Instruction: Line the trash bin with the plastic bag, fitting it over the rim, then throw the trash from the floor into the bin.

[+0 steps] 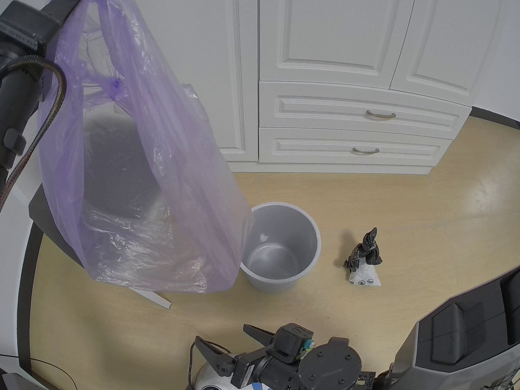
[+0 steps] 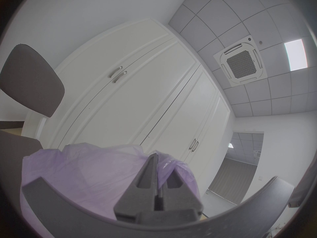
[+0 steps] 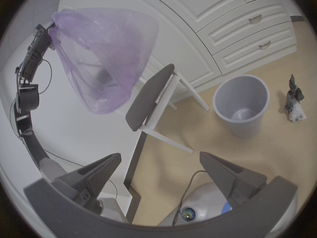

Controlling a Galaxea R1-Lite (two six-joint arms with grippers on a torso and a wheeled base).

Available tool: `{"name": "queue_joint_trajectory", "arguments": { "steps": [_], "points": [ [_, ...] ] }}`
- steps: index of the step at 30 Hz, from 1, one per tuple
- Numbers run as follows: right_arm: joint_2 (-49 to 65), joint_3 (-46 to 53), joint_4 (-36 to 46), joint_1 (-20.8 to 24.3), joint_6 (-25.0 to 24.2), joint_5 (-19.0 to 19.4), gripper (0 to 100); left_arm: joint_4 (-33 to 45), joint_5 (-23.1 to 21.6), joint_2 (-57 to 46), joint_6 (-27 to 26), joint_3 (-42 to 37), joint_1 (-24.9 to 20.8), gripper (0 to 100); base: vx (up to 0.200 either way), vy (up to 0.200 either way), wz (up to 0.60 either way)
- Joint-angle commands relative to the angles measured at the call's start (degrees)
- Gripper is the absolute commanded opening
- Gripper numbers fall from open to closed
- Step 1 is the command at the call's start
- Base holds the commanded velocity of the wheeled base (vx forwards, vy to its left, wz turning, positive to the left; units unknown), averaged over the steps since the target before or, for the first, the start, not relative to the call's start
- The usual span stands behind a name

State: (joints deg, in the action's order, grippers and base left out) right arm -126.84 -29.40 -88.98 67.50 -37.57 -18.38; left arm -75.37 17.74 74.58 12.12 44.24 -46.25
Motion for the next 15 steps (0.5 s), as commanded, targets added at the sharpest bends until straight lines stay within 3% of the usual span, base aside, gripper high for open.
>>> {"name": "queue_joint_trajectory", "arguments": {
  "steps": [1,4,8,15],
  "points": [
    [1.86,-2.85,-1.02,0.26,-0.05,-0.34,100,-0.65,0.10,1.62,-0.08,-0.21,-0.07,0,0.000,0.000,0.00],
    [1.69,-5.05,-1.02,0.35,-0.13,-2.01,100,-1.00,0.19,1.71,-0.25,-0.29,-0.16,0,0.000,0.000,0.00],
    [0.28,-10.41,-1.02,0.00,0.04,-7.72,100,-1.18,1.07,1.44,-2.10,-0.47,-1.39,0,0.000,0.000,0.00],
    [1.95,-10.76,-1.02,-4.13,2.33,-8.16,100,-1.18,1.07,1.71,-2.19,-0.65,-1.39,0,0.000,0.000,0.00]
  ]
}}
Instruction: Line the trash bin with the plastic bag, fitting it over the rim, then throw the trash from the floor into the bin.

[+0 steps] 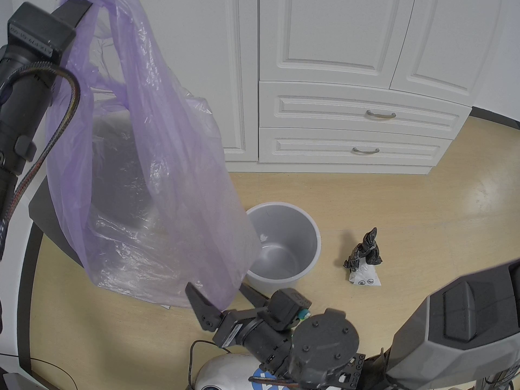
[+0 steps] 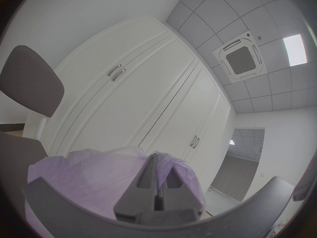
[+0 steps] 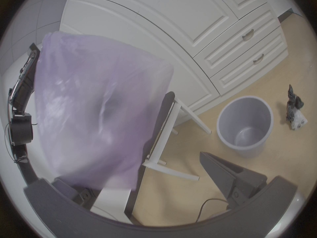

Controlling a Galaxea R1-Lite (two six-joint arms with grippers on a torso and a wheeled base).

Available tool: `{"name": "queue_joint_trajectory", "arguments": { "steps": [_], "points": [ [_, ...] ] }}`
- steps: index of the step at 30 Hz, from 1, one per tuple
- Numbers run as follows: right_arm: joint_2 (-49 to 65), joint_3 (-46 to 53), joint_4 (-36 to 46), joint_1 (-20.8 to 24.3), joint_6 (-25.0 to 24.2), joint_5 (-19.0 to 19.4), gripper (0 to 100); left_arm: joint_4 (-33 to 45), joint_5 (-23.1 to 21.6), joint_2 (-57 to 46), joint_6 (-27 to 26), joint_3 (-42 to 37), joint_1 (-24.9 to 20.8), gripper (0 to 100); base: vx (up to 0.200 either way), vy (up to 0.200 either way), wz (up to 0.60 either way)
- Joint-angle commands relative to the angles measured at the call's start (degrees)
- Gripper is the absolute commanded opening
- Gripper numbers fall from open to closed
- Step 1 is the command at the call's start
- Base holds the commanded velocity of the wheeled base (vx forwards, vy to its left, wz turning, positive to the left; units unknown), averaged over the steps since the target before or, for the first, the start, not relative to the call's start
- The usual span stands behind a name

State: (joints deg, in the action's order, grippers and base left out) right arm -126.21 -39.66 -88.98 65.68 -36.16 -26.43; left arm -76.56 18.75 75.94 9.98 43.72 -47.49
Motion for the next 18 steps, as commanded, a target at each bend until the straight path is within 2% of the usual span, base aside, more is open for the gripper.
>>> {"name": "queue_joint_trajectory", "arguments": {
  "steps": [1,5,10,15,18],
  "points": [
    [2.28,-0.33,-1.02,-4.86,2.41,-0.03,100,0.00,0.06,0.27,-0.05,-0.12,-0.14,0,0.000,0.000,0.00],
    [5.10,-0.07,-1.02,-11.19,4.96,0.94,100,0.00,0.06,0.09,-0.05,-0.03,0.21,0,0.000,0.000,0.00],
    [12.30,1.16,-1.02,-15.06,6.01,3.40,100,0.00,0.15,-0.17,-0.05,0.23,0.30,0,0.000,0.000,0.00],
    [16.08,2.04,-0.58,-15.15,4.52,5.25,100,-0.08,0.24,0.18,0.04,0.23,0.03,0,0.000,0.000,0.00],
    [14.32,2.83,0.30,-12.51,-0.41,6.04,100,-0.44,1.20,1.14,-0.05,0.49,-0.05,0,0.000,0.000,0.00]
  ]
}}
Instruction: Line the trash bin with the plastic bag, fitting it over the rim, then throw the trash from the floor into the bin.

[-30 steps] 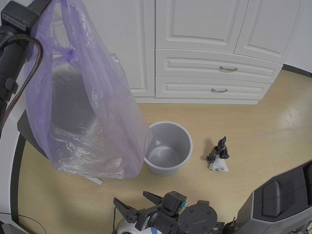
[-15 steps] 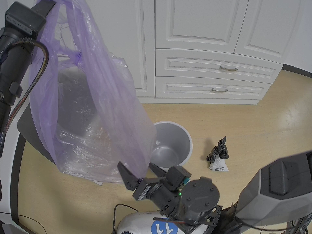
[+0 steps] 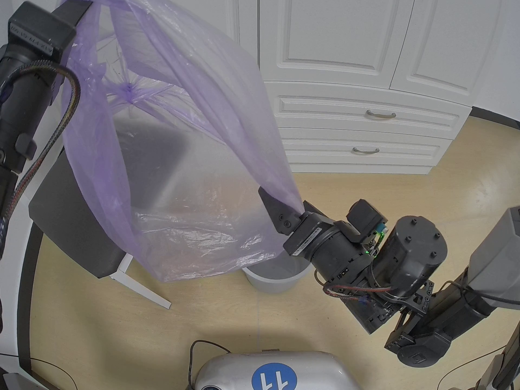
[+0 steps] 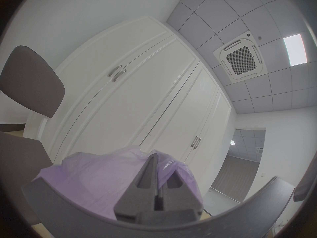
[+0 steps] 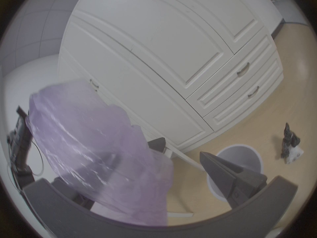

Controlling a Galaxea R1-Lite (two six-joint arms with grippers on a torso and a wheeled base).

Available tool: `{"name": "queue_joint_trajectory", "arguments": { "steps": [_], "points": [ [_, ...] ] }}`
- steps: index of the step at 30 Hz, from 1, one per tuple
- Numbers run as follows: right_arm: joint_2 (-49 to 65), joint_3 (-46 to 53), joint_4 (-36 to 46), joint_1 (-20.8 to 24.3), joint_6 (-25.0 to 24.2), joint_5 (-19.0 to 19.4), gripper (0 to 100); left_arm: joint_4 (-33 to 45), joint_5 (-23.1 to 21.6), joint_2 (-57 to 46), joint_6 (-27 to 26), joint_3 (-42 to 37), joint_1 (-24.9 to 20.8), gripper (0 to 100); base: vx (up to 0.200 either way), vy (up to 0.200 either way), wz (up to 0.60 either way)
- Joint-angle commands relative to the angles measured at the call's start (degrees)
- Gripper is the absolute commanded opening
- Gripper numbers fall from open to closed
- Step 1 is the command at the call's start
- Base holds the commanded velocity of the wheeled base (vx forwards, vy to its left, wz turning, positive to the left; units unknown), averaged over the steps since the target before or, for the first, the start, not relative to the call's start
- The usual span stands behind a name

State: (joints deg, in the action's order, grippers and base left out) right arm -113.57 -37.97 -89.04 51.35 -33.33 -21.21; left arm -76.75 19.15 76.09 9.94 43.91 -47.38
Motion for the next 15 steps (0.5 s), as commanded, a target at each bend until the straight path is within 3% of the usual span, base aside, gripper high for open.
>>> {"name": "queue_joint_trajectory", "arguments": {
  "steps": [1,10,15],
  "points": [
    [0.28,1.67,0.09,2.79,-4.64,1.61,100,-0.24,2.03,1.25,0.00,0.91,-0.16,0,0.000,0.000,0.00],
    [-11.59,1.50,-0.96,6.75,-6.75,2.14,100,-0.24,5.55,1.87,-0.62,4.25,0.19,0,0.000,0.000,0.00],
    [-13.96,-0.96,-0.96,6.22,-7.01,1.35,100,-0.24,6.07,2.04,-0.62,4.96,0.19,0,0.000,0.000,0.00]
  ]
}}
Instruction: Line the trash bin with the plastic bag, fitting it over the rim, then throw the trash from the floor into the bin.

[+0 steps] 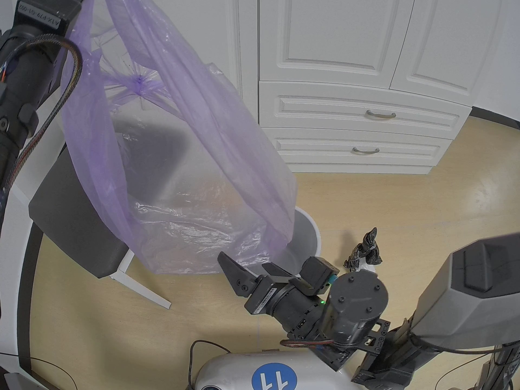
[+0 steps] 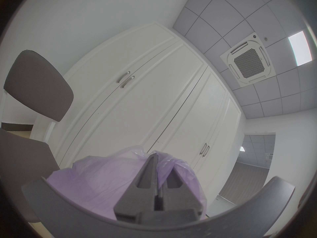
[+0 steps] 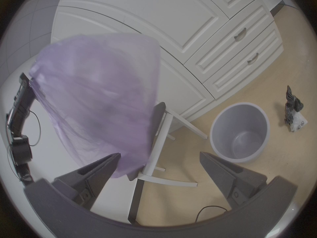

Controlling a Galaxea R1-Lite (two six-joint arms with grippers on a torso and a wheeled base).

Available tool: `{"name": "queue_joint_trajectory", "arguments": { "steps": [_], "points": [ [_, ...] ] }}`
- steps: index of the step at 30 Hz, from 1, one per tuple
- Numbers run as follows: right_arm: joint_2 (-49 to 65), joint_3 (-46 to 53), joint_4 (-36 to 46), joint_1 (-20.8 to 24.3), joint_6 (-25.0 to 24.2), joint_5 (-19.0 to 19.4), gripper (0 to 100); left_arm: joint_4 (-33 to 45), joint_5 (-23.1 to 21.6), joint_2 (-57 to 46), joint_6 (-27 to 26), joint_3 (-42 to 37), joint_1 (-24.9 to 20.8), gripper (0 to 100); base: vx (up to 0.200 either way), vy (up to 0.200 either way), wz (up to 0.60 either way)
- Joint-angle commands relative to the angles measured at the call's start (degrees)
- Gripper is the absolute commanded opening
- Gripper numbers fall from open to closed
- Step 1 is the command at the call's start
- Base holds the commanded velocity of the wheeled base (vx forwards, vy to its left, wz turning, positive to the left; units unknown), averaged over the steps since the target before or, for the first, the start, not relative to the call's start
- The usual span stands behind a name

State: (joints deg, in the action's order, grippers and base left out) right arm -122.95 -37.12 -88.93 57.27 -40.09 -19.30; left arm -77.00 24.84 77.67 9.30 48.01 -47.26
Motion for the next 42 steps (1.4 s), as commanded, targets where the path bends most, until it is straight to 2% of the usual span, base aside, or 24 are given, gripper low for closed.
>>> {"name": "queue_joint_trajectory", "arguments": {
  "steps": [1,4,5,29,42],
  "points": [
    [-4.66,-2.61,-1.07,0.21,-0.33,-1.27,100,-0.08,0.38,0.56,0.01,0.86,-0.02,0,0.000,0.000,0.00],
    [-3.61,-4.89,-1.07,0.38,0.37,-5.66,100,-0.08,0.38,0.47,-0.07,0.86,-0.02,0,0.000,0.000,0.00],
    [-3.17,-4.98,-1.07,0.47,0.46,-5.84,100,-0.08,0.38,0.47,-0.07,0.86,-0.02,0,0.000,0.000,0.00],
    [-0.09,-5.24,-1.07,-4.10,2.48,-5.66,100,-0.70,0.47,0.64,0.01,1.39,0.07,0,0.000,0.000,0.00],
    [-2.11,-7.35,-1.07,-3.13,2.65,-6.28,100,-3.34,0.56,2.67,-0.07,1.48,-0.29,0,0.000,0.000,0.00]
  ]
}}
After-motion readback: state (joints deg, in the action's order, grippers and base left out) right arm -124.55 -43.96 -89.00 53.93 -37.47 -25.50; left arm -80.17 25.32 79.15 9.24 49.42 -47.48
